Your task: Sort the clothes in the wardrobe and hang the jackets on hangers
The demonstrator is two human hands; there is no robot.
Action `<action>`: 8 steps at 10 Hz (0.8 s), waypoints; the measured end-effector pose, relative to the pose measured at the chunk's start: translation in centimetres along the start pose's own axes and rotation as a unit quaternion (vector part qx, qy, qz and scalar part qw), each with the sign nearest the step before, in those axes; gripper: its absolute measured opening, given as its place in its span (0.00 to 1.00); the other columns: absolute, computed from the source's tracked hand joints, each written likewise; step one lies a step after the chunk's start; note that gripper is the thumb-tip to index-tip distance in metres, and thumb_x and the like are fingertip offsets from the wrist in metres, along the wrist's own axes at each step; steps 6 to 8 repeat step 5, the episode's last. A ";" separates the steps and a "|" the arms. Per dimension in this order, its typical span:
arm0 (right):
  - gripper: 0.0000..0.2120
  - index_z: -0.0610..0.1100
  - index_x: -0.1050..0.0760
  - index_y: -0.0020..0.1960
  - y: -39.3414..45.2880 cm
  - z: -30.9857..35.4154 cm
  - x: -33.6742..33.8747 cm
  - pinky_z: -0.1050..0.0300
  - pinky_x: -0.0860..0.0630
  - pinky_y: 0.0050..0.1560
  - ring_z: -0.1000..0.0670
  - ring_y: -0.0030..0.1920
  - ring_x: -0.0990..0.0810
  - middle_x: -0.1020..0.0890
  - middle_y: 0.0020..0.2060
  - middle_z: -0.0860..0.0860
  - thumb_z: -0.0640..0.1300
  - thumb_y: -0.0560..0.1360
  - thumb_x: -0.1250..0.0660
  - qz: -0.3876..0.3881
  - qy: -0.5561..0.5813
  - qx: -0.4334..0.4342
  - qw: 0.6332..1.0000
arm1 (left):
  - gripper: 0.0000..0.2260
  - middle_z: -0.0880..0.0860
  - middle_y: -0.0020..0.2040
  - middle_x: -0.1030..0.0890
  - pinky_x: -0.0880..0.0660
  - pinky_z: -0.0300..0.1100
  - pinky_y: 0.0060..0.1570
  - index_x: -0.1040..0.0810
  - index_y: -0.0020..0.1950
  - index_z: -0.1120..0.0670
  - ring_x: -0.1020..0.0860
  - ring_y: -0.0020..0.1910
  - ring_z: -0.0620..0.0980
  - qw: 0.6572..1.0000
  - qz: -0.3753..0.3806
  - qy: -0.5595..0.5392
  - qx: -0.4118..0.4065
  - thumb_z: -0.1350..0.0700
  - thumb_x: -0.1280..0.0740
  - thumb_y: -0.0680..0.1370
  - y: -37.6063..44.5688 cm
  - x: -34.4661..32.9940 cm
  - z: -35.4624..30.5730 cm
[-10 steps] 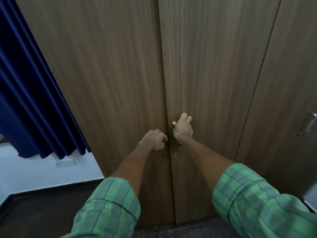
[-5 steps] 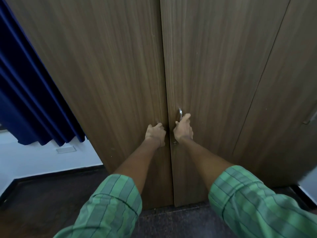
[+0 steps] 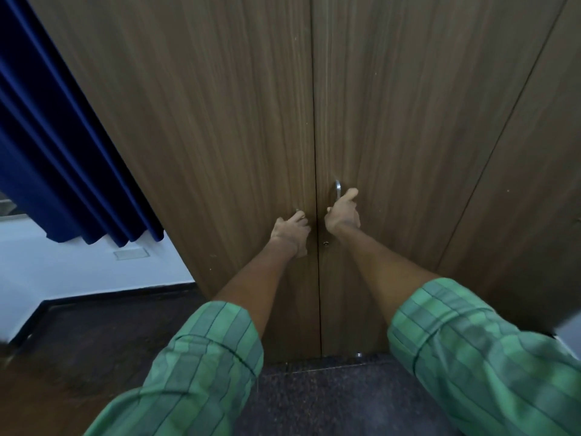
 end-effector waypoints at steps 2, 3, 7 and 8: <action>0.28 0.45 0.46 0.69 -0.2 -0.5 -0.1 0.43 0.21 0.57 0.39 0.60 0.23 0.29 0.65 0.41 0.39 0.78 0.32 0.062 0.042 0.015 0.997 | 0.39 0.49 0.83 0.49 0.36 0.63 0.73 0.51 0.84 0.48 0.53 0.81 0.52 0.991 0.027 -0.118 -0.063 0.46 0.32 0.79 -0.9 1.8 0.2; 0.29 0.49 0.44 0.62 -0.6 -1.8 0.0 0.42 0.21 0.58 0.41 0.57 0.22 0.26 0.60 0.44 0.38 0.73 0.28 0.113 0.107 0.044 0.987 | 0.39 0.49 0.84 0.52 0.39 0.59 0.76 0.52 0.84 0.49 0.53 0.82 0.52 0.991 0.012 -0.105 -0.082 0.49 0.31 0.80 -1.9 1.5 -0.2; 0.35 0.55 0.41 0.66 -1.3 -0.9 3.0 0.42 0.21 0.59 0.43 0.60 0.22 0.26 0.62 0.46 0.40 0.70 0.22 0.143 0.030 0.113 0.983 | 0.44 0.51 0.84 0.60 0.42 0.56 0.78 0.56 0.84 0.53 0.56 0.83 0.52 0.988 -0.089 -0.113 -0.064 0.52 0.30 0.78 -4.2 3.9 0.6; 0.35 0.55 0.41 0.66 -1.3 -0.9 3.0 0.42 0.21 0.59 0.43 0.60 0.22 0.26 0.62 0.46 0.40 0.70 0.22 0.143 0.030 0.113 0.983 | 0.44 0.51 0.84 0.60 0.42 0.56 0.78 0.56 0.84 0.53 0.56 0.83 0.52 0.988 -0.089 -0.113 -0.064 0.52 0.30 0.78 -4.2 3.9 0.6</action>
Point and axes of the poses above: each hand's wrist, its own y-axis towards the middle knuckle, its own x-axis out of the back of the hand, z = x × y, the point moved 8 cm from there along y, towards the middle knuckle
